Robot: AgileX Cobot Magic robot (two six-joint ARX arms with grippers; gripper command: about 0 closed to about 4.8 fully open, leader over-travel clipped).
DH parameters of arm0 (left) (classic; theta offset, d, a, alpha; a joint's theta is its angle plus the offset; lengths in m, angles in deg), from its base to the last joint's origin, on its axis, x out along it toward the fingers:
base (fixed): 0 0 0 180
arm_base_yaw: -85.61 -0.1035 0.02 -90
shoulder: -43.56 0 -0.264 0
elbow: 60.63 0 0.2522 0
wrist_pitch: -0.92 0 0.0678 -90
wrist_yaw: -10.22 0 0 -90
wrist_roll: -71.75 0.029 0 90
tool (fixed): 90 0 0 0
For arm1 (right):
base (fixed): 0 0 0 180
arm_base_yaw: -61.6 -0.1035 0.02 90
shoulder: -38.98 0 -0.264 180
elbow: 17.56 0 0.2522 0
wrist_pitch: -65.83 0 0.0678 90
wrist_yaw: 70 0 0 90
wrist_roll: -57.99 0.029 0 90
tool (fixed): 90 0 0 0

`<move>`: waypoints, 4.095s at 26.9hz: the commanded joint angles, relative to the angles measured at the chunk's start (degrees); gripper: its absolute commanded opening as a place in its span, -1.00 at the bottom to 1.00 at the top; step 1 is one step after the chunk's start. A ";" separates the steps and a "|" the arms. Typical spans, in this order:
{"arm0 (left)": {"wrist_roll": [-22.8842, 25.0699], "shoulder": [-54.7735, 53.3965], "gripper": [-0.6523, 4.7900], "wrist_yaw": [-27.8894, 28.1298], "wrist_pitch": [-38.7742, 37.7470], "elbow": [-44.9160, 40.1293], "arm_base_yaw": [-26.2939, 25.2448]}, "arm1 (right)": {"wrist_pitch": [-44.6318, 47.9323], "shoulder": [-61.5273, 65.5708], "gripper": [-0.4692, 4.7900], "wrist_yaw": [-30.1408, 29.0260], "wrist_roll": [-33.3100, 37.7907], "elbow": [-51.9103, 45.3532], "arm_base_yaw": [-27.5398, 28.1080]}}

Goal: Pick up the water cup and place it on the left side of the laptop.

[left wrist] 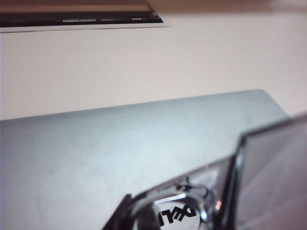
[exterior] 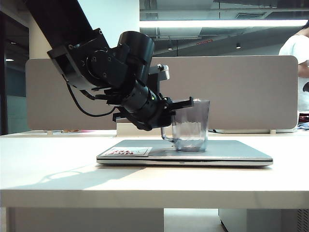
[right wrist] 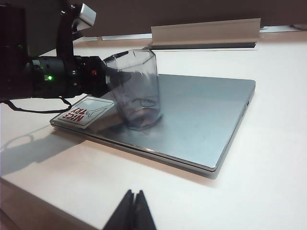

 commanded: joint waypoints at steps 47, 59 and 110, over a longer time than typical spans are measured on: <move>7.08 14.60 -0.78 -8.22 -10.32 -13.09 -27.06 | 0.85 -0.09 -0.84 -0.02 -0.04 -0.31 0.02; 7.34 11.23 -0.78 -7.82 -9.44 -13.09 -27.08 | 0.85 -0.09 -0.84 -0.02 -0.04 -0.31 0.02; 10.91 20.20 -0.43 -10.36 -29.48 -13.05 -26.99 | 0.83 -0.09 -0.84 0.13 -0.04 -0.31 0.02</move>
